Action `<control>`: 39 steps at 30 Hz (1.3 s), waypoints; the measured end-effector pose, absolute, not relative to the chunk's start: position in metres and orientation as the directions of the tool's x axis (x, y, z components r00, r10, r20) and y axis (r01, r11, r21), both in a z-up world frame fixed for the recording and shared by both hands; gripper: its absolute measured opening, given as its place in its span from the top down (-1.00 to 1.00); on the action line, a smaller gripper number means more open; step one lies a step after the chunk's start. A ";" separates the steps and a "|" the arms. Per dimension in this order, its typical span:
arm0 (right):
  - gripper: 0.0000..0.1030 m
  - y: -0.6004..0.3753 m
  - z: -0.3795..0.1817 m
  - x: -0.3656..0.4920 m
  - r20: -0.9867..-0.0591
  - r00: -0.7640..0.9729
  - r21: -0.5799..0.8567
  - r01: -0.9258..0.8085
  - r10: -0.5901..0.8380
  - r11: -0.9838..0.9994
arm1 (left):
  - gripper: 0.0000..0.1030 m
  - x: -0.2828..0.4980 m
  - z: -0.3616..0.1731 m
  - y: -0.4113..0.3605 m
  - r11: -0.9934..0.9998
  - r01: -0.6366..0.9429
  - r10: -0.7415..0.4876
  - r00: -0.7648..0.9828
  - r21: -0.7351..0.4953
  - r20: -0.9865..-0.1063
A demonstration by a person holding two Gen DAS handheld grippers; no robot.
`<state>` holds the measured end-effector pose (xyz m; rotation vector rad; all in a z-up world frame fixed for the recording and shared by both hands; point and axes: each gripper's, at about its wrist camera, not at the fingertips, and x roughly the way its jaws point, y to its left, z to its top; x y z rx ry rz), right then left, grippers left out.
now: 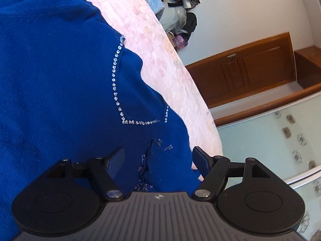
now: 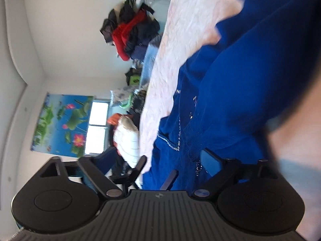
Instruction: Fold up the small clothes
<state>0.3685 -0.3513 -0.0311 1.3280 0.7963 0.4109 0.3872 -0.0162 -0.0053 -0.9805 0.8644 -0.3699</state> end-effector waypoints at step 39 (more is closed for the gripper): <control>0.81 -0.340 -0.058 0.340 -0.131 0.810 0.991 0.119 0.572 0.059 | -0.18 0.410 -0.006 -0.052 0.479 -0.069 -0.747 0.492 -0.875 -0.447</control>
